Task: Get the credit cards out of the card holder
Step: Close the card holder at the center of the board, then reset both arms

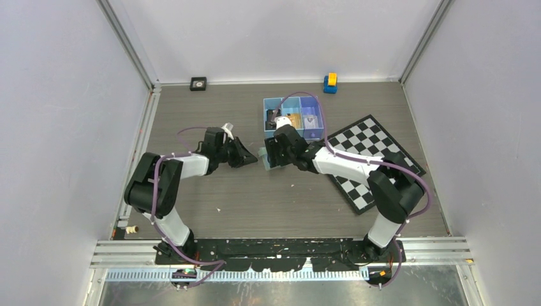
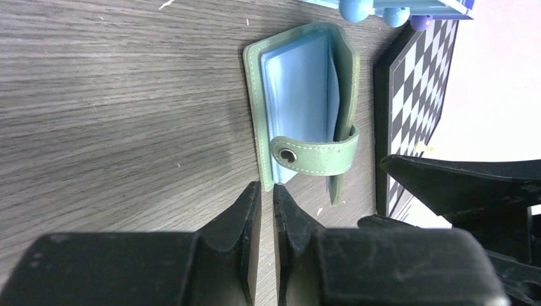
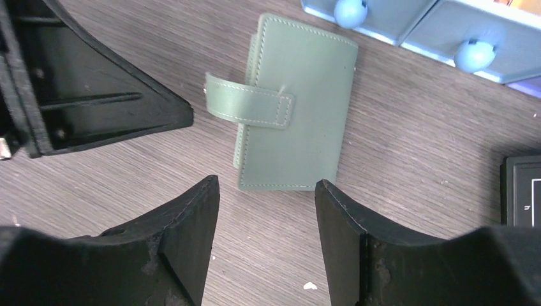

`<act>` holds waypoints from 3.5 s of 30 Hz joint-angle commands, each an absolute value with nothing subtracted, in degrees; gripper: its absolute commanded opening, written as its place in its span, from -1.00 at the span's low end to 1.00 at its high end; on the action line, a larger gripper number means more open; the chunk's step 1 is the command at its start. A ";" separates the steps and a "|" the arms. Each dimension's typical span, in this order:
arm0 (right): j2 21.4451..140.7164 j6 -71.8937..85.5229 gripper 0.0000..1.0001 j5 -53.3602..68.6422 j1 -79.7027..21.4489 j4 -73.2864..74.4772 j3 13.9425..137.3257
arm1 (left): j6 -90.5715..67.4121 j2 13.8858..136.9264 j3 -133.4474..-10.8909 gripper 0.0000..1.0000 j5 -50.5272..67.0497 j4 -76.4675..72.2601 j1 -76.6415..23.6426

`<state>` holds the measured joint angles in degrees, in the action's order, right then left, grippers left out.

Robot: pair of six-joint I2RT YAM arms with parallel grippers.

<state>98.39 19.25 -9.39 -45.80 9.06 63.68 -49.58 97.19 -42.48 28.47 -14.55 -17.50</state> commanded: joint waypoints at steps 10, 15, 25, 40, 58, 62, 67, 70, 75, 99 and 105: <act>98.03 22.50 -0.58 -12.78 -41.00 4.42 66.22 | -50.28 91.61 -39.72 -0.72 27.53 -20.30 -16.71; 109.12 22.29 -0.70 -12.41 -40.12 11.75 76.90 | -50.10 90.53 -39.38 -0.72 27.23 -20.39 -16.61; 115.42 24.05 -0.74 -5.94 -39.10 18.37 80.57 | -50.12 91.73 -39.99 -0.72 28.06 -20.48 -16.53; 109.94 25.33 -0.78 -3.25 -39.60 14.92 72.98 | -50.09 91.80 -40.07 -0.72 28.50 -20.61 -16.60; 106.90 24.73 -0.79 -1.97 -42.23 17.25 69.77 | -50.45 91.64 -40.00 -0.72 29.26 -21.01 -16.55; 106.77 24.80 -0.79 -2.33 -42.27 17.74 70.39 | -49.99 90.47 -39.77 -0.72 28.81 -20.63 -16.52; 93.74 23.55 -0.74 -6.51 -42.25 13.68 64.01 | -47.30 86.78 -39.19 -0.69 26.60 -18.97 -16.52; 85.99 22.23 -0.69 -12.44 -42.18 11.06 59.80 | -43.84 83.08 -38.62 -0.63 23.12 -16.47 -16.52; 76.04 19.55 -0.64 -26.14 -41.71 7.42 53.54 | -37.76 74.66 -35.19 -0.41 16.62 -17.17 -16.52; 66.73 3.96 0.93 -27.48 -14.52 -28.38 25.94 | -21.40 50.88 -24.13 0.99 -2.33 -19.79 -17.14; 77.56 0.54 0.83 -28.63 -10.87 -47.37 20.76 | -16.59 50.89 -23.18 0.99 -2.21 -20.25 -17.27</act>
